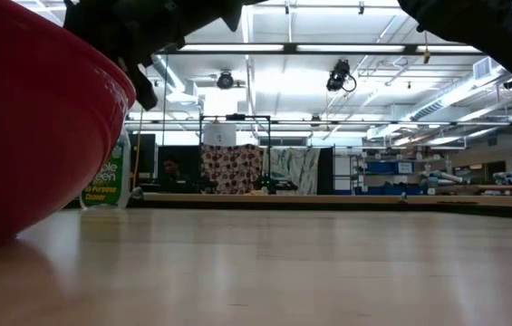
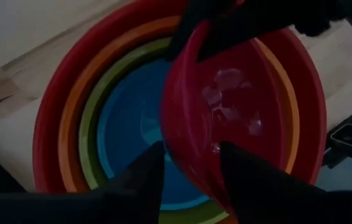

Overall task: Nest bowls inside each other
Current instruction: Stack the pink bowl on top of the blue bowl

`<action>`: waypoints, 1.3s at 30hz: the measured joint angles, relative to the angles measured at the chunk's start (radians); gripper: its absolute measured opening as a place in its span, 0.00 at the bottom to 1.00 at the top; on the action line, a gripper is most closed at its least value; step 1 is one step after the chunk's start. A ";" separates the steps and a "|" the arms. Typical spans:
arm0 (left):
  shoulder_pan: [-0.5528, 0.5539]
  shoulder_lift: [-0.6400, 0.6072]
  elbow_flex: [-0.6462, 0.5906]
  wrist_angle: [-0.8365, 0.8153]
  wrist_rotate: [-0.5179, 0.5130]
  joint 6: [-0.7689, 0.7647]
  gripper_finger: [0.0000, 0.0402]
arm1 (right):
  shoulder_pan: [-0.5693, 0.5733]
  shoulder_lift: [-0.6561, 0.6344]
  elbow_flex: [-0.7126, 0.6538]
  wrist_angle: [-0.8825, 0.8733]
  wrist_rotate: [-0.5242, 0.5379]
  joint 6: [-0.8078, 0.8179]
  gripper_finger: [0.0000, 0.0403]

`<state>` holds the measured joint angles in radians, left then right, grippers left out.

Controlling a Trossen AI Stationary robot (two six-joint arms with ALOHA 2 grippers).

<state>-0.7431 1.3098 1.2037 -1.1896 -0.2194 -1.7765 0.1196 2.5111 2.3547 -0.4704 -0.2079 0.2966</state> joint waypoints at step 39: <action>-0.126 0.161 0.000 -0.075 0.031 0.024 0.03 | -0.104 -0.136 0.001 -0.252 -0.219 -0.240 0.59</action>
<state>-0.8696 1.4708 1.2037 -1.2647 -0.1883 -1.7520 0.0155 2.3751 2.3554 -0.7228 -0.4266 0.0570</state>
